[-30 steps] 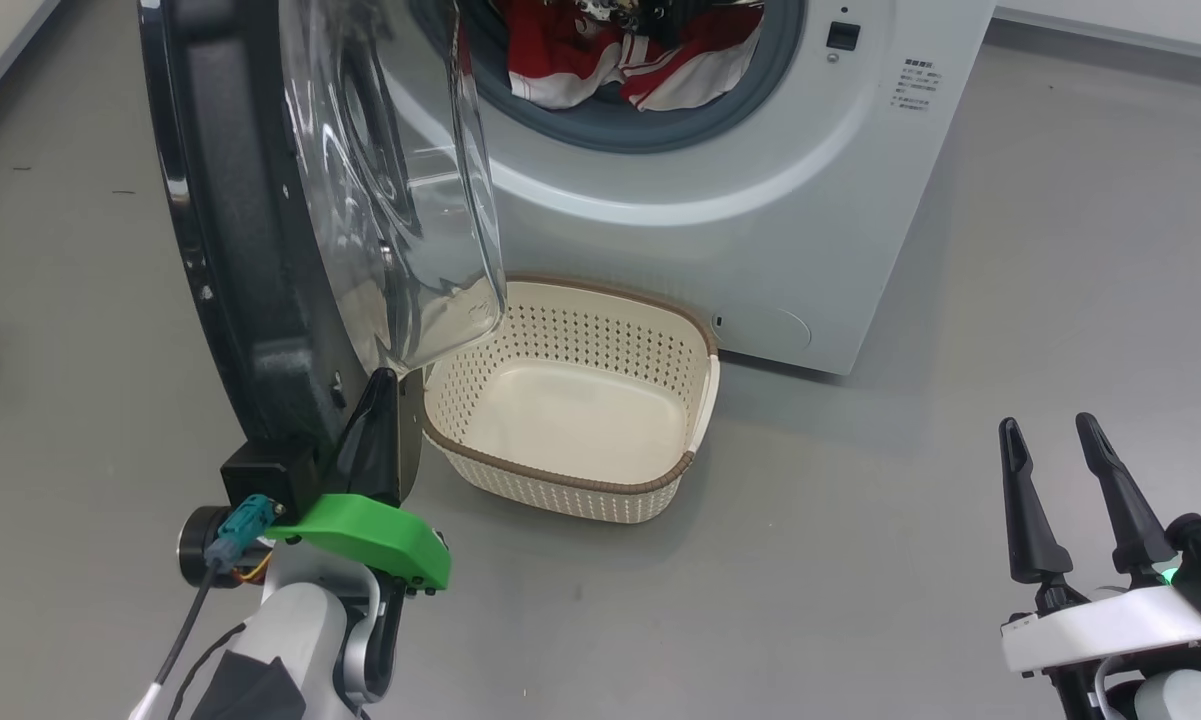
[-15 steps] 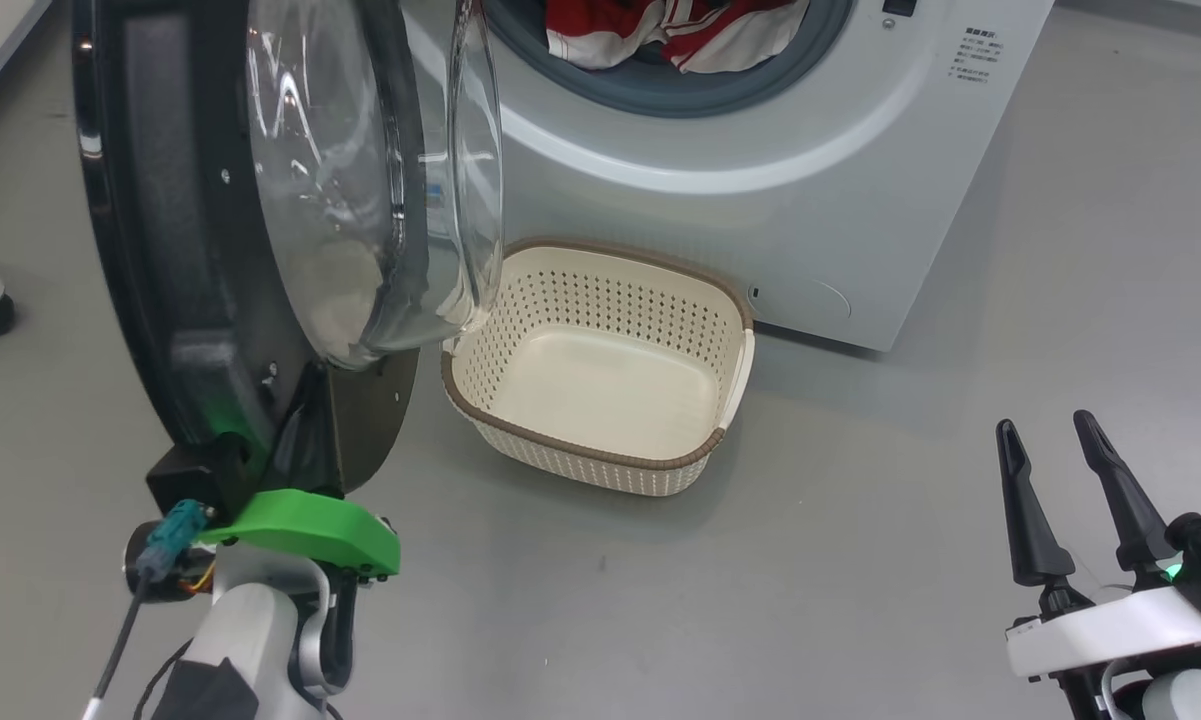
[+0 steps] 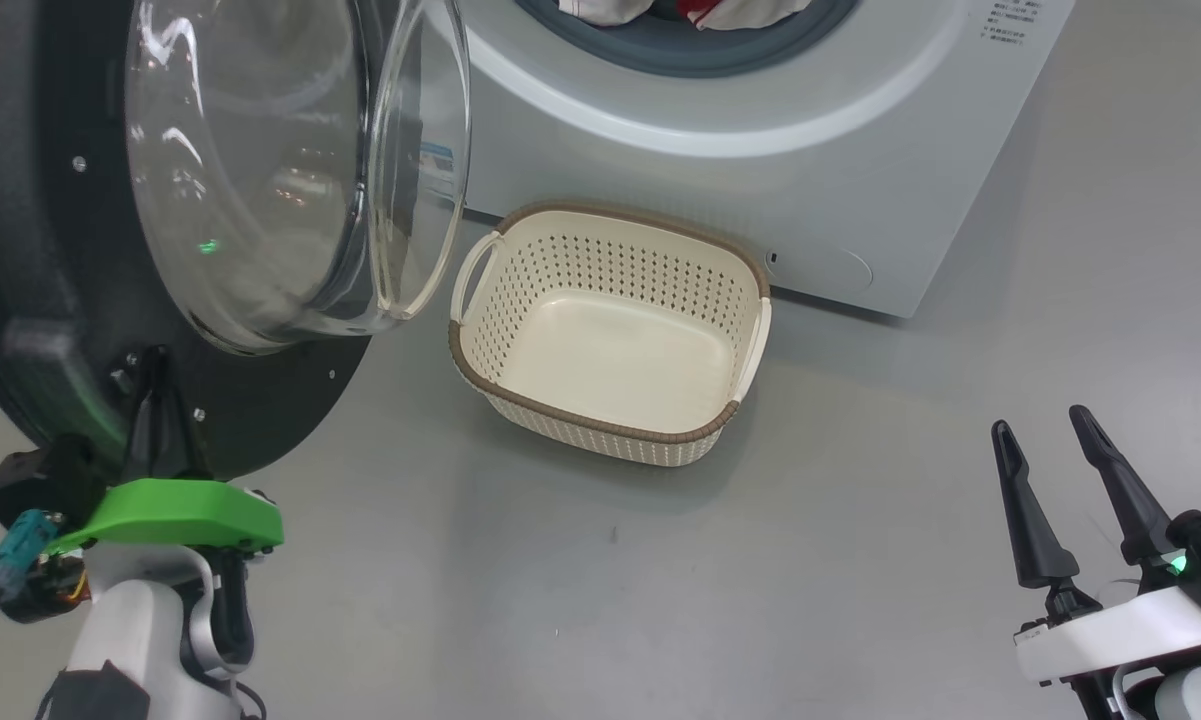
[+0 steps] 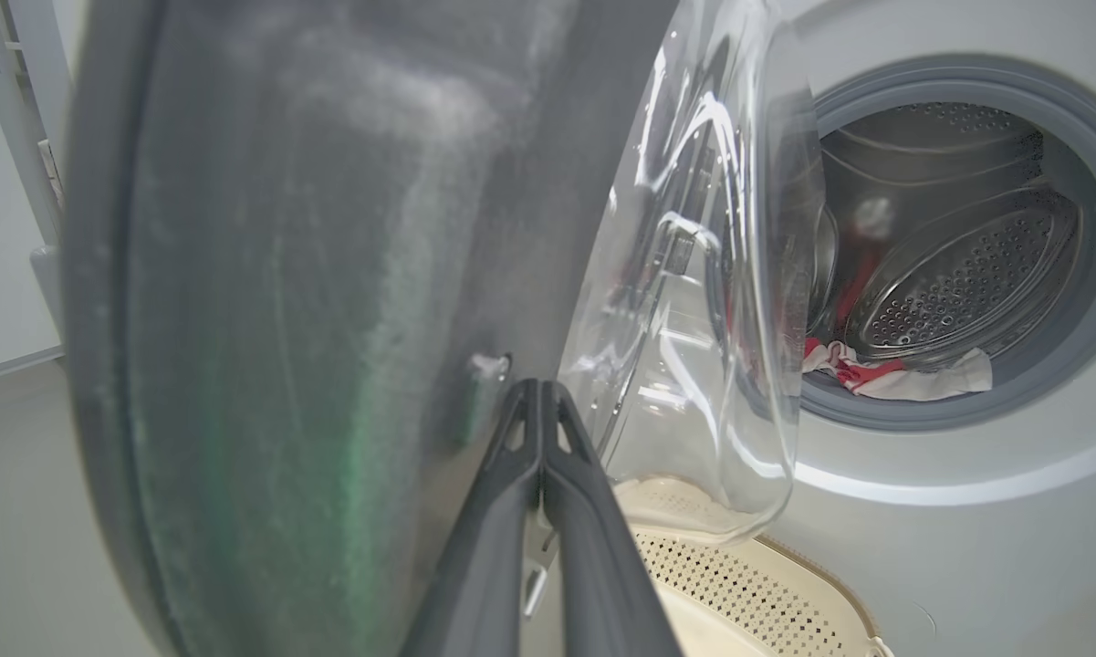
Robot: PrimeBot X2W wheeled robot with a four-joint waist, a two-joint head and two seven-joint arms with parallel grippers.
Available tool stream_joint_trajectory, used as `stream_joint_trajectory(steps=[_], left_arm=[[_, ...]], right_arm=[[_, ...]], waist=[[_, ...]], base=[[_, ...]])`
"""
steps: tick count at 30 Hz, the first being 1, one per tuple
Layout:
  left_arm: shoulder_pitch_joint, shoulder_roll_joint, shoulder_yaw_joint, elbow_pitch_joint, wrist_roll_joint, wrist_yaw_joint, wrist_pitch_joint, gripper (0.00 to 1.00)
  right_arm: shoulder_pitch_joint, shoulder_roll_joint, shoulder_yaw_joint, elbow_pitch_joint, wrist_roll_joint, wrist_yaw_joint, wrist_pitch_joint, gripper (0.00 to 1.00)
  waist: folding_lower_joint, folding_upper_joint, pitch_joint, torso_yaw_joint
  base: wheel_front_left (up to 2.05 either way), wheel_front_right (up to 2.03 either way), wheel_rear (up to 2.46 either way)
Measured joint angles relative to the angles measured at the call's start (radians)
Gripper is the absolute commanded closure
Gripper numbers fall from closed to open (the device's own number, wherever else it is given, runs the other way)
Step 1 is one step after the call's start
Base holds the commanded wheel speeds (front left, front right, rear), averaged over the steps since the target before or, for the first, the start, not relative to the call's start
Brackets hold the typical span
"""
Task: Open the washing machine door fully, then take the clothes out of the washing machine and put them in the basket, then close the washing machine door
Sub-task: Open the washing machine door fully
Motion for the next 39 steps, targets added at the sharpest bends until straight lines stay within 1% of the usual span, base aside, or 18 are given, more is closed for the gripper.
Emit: stream_joint_trajectory(steps=[9,13,17,27,33,39], left_arm=[[-0.002,0.003,0.108,-0.037,-0.007,0.0,-0.003,1.0],[-0.008,0.023,0.155,-0.044,-0.009,0.0,-0.003,1.0],[-0.023,0.031,0.197,-0.052,-0.013,0.0,-0.003,1.0],[-0.058,0.054,0.236,-0.046,-0.023,0.0,0.0,1.0],[-0.082,0.093,0.278,-0.027,-0.037,0.0,0.02,1.0],[-0.111,0.126,0.299,-0.001,-0.055,0.0,0.042,1.0]], right_arm=[[0.0,-0.053,-0.01,-0.026,0.0,0.0,0.0,0.0],[0.0,-0.076,-0.014,-0.039,0.001,0.0,0.0,0.0],[-0.001,-0.101,-0.027,-0.051,0.004,0.0,0.0,0.0],[-0.006,-0.142,-0.044,-0.074,0.018,0.0,0.0,0.0],[-0.009,-0.162,-0.054,-0.086,0.021,0.0,0.0,0.0],[-0.01,-0.182,-0.06,-0.095,0.028,0.0,0.0,0.0]], waist=[[0.0,0.0,0.068,-0.008],[0.0,0.0,0.102,-0.013],[0.0,-0.0001,0.136,-0.017],[0.0,0.0,0.202,-0.021],[0.0,0.0,0.237,-0.022],[0.0,0.0,0.266,-0.021]], base=[[0.0,0.0,0.0],[0.0,0.0,0.0],[0.0,0.0,0.0],[0.0,0.0,0.0],[0.0,0.0,0.0],[0.0,0.0,0.0]])
